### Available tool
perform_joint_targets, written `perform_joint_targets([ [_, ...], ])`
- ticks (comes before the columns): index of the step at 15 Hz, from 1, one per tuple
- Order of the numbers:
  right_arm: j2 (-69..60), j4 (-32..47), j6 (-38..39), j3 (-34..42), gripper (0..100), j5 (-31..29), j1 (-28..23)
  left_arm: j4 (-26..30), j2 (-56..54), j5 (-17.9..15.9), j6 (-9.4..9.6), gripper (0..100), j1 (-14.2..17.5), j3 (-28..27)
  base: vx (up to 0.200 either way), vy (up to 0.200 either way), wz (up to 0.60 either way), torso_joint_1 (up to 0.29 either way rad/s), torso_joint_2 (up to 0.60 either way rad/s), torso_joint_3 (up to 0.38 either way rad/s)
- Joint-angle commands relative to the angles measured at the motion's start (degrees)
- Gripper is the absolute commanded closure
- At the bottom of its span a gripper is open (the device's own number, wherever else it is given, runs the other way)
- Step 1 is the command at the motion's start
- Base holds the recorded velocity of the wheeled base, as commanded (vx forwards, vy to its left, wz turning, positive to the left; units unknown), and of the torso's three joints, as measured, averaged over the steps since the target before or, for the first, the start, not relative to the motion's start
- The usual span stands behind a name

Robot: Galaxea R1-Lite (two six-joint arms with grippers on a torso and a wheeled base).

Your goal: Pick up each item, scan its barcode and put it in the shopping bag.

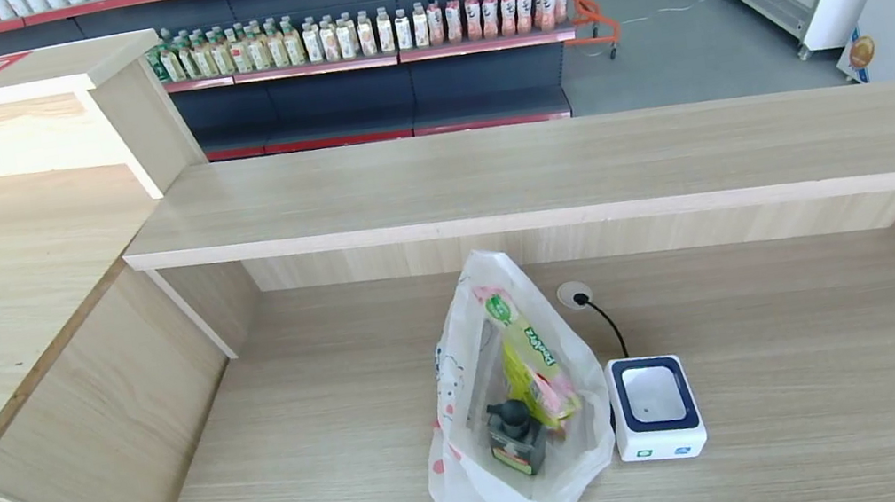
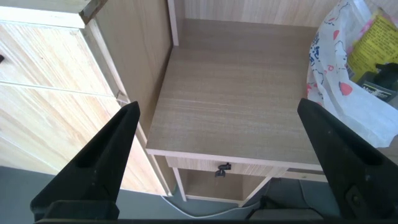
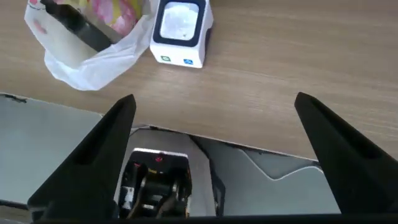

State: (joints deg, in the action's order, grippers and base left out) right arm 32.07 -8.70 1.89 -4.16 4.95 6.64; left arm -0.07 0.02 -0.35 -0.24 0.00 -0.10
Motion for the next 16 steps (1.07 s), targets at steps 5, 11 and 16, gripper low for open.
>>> perform_joint_targets([
  [5,-31.81,8.97,-2.24,4.07,0,-4.07,-6.91,-0.01,-0.02,0.00,-0.02,0,0.00,0.01,0.000,0.000,0.00,0.000,0.00,0.000],
  [11,-32.07,9.06,-1.63,4.07,100,-4.07,-6.91,-0.01,-0.02,0.00,-0.02,0,0.00,0.01,0.000,0.000,0.00,0.000,0.00,0.000],
  [16,-32.07,9.14,-1.80,3.98,100,-4.07,-6.82,-0.01,-0.02,0.00,-0.02,0,0.00,0.01,0.000,0.000,0.00,0.000,0.00,0.000],
])
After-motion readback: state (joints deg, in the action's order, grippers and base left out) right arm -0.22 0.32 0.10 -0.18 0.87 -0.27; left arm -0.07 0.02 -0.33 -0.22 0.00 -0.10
